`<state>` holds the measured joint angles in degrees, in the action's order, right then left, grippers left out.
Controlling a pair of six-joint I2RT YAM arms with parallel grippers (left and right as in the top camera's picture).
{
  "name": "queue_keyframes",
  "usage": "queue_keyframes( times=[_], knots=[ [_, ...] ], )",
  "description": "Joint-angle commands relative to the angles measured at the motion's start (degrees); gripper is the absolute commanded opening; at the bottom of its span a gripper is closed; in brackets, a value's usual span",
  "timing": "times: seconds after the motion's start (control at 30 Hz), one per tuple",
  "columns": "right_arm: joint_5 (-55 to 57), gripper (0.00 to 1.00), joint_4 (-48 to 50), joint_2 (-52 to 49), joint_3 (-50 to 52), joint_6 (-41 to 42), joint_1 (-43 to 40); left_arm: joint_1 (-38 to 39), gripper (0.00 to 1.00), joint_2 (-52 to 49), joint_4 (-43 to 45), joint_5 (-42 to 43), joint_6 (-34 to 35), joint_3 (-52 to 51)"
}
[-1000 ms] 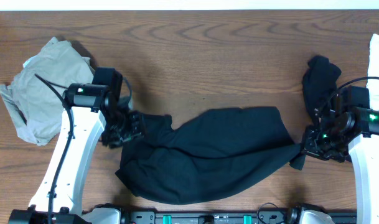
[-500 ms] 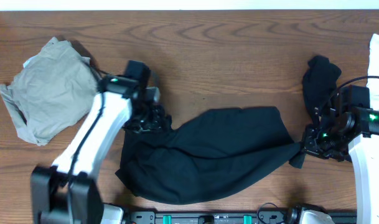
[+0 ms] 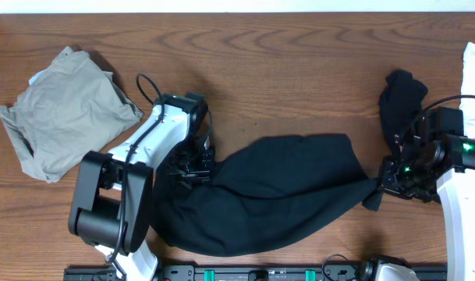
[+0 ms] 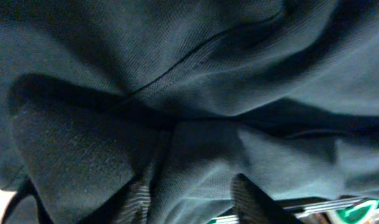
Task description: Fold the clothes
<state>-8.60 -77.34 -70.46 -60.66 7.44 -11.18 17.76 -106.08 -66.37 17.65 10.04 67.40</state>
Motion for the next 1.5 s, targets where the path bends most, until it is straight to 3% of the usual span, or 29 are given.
queue_keyframes(
  times=[0.0, 0.3, 0.4, 0.57, 0.73, 0.83, 0.93, 1.03, 1.13, 1.23, 1.33, 1.47],
  knots=[
    [-0.46, 0.01, 0.17, 0.33, -0.15, 0.85, -0.44, 0.09, 0.33, -0.44, -0.39, -0.63, -0.83, -0.55],
    [-0.46, 0.01, 0.24, 0.33, -0.15, 0.85, -0.44, 0.13, 0.18, -0.44, -2.01, -0.31, -0.83, -0.55],
    [-0.46, 0.01, 0.26, 0.33, -0.15, 0.85, -0.44, 0.13, 0.06, -0.44, -2.16, -0.31, -0.83, -0.55],
    [-1.57, 0.01, 2.78, 0.33, -0.17, 1.53, -0.44, 0.09, 0.06, 1.33, -1.64, -0.37, -1.11, 2.27],
    [-6.51, 0.01, 19.10, 0.33, -0.20, 2.03, -0.44, -0.48, 0.06, 5.16, 4.90, -5.77, -1.68, 15.58],
    [-9.86, 0.01, 34.58, 0.33, -0.44, 6.14, -0.44, -1.66, 0.06, 5.44, 10.14, -11.13, -1.66, 28.63],
    [-12.55, 0.01, 51.08, 0.33, -0.63, 10.23, -0.44, -3.82, 0.06, 5.33, 14.86, -11.23, -1.64, 42.56],
    [-12.46, 0.01, 59.34, 0.33, -2.71, 11.61, -0.44, -6.03, 0.06, 5.40, 12.24, -11.06, -1.68, 56.15],
    [-9.94, 0.01, 55.74, 0.33, -5.27, 9.97, -0.44, -7.10, 0.06, 5.81, 1.75, -11.02, -1.68, 63.36],
    [-8.70, 0.01, 45.40, 0.39, -6.14, 6.86, -0.44, -6.69, 0.06, 6.12, -12.07, -8.68, -1.66, 64.06],
    [-4.55, 0.01, 31.54, 0.24, -6.01, 6.64, -0.44, -4.74, 0.06, 4.70, -24.24, -4.59, -1.64, 61.75],
    [-0.35, 0.01, 17.73, -0.42, -5.75, 6.62, -0.44, -0.68, 0.06, 3.80, -30.23, -2.14, -1.66, 52.76]
  ],
)
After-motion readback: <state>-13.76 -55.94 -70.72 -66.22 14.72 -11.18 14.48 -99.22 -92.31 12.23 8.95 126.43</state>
